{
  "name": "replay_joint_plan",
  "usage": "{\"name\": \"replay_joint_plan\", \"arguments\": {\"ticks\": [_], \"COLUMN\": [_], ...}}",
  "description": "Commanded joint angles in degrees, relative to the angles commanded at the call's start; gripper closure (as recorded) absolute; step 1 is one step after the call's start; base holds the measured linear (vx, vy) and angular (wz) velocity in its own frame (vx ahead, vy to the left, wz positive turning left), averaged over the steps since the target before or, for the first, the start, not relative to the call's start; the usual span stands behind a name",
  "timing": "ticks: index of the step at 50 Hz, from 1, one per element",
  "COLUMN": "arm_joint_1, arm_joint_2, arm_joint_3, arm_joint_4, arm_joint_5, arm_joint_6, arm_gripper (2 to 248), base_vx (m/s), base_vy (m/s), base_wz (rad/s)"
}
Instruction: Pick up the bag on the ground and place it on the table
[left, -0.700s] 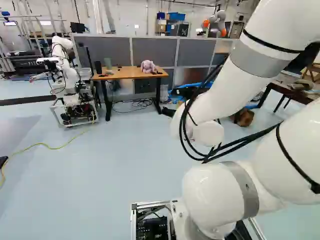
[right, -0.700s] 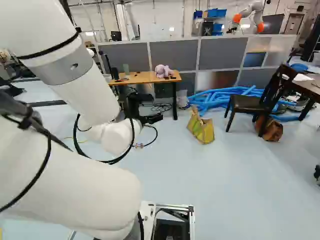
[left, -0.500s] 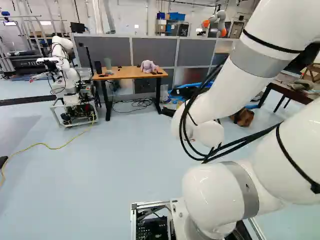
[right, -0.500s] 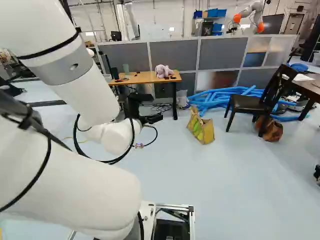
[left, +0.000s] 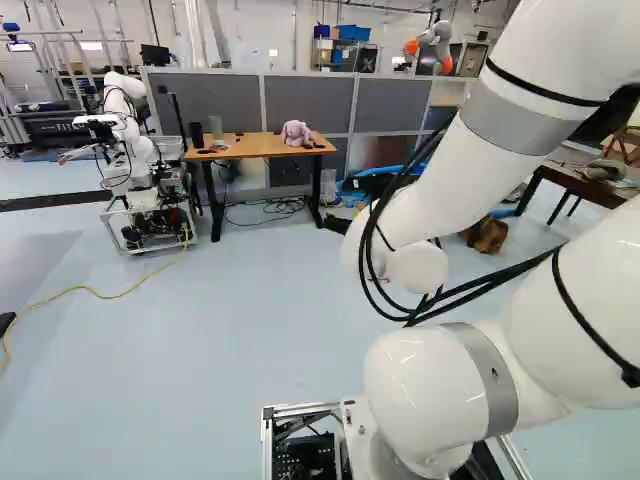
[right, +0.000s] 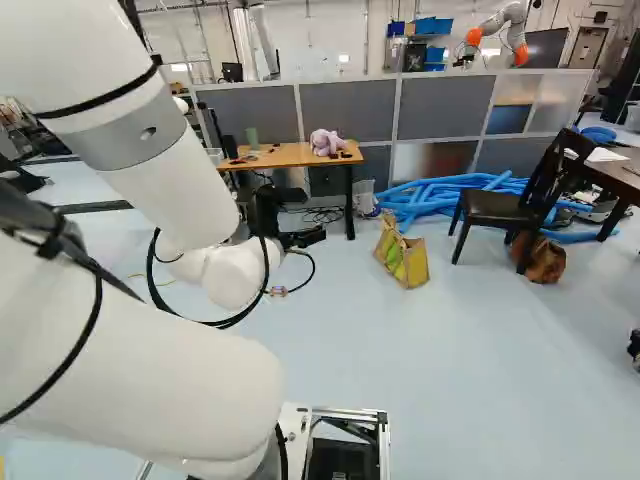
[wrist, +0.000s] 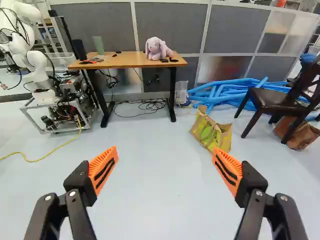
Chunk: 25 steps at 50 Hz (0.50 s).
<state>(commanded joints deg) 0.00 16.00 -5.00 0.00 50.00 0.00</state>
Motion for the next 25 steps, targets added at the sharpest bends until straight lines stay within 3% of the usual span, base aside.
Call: {"name": "replay_joint_plan", "arguments": {"ticks": [25], "arm_joint_1": [0.0], "arm_joint_2": [0.0], "arm_joint_3": [0.0], "arm_joint_4": [0.0], "arm_joint_5": [0.0], "arm_joint_6": [0.0], "arm_gripper": [3], "base_vx": [0.018], "base_vy": [0.000], "base_wz": [-0.002]}}
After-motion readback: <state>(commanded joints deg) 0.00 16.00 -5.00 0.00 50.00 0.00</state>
